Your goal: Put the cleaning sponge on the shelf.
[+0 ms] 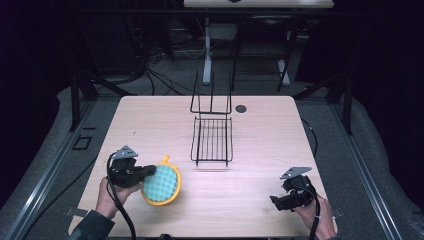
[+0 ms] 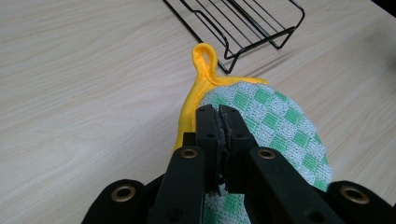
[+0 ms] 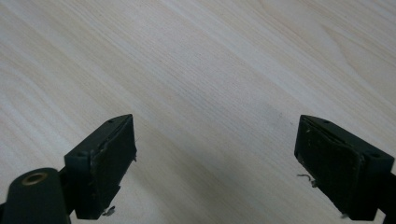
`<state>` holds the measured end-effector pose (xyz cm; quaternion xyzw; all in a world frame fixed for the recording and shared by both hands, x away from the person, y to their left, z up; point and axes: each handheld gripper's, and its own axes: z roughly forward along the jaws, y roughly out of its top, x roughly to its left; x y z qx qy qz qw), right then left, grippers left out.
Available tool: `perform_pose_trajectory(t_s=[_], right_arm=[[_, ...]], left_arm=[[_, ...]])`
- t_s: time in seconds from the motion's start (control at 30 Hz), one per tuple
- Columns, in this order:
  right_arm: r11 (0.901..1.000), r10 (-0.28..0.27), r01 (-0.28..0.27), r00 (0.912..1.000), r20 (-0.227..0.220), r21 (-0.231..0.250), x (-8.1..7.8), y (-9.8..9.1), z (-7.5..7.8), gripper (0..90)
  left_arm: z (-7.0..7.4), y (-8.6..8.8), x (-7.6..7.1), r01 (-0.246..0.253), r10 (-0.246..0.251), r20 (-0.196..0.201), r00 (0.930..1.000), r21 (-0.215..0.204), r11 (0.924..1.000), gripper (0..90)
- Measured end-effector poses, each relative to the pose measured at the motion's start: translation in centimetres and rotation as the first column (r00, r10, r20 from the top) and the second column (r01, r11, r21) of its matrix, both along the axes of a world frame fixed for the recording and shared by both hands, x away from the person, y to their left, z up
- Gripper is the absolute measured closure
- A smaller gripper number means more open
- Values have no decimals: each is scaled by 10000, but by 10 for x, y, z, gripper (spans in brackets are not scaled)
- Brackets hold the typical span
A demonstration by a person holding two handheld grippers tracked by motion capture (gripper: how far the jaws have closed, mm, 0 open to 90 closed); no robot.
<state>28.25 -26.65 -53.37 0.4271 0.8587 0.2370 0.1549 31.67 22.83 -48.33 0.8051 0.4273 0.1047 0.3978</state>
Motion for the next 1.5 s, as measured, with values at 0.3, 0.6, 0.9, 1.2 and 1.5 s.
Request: perform_pose_trajectory(t_s=[0.3, 0.6, 0.9, 1.2, 1.5], right_arm=[[10000, 1, -1, 10000, -44, -18, 2, 0, -1, 123], [9998, -47, 45, 9999, -95, -177, 4, 0, -1, 121], [9991, -80, 74, 9999, -143, -413, 5, 3, -4, 100], [9991, -110, 99, 9996, -273, -417, 6, 4, -6, 77], [9988, -28, 16, 9997, -247, -495, 6, 6, -5, 77]], left_arm=[[9, -3, 9, 43, -42, 145, 9999, -67, 10000, 877], [14, -7, 17, 263, -263, 254, 9993, 1, 9997, 876], [23, -12, 21, 328, -320, 386, 9987, -195, 9993, 876], [27, -18, 28, 335, -320, 460, 9984, -309, 9990, 876], [31, -31, 38, 513, -496, 593, 9970, -280, 9983, 876]])
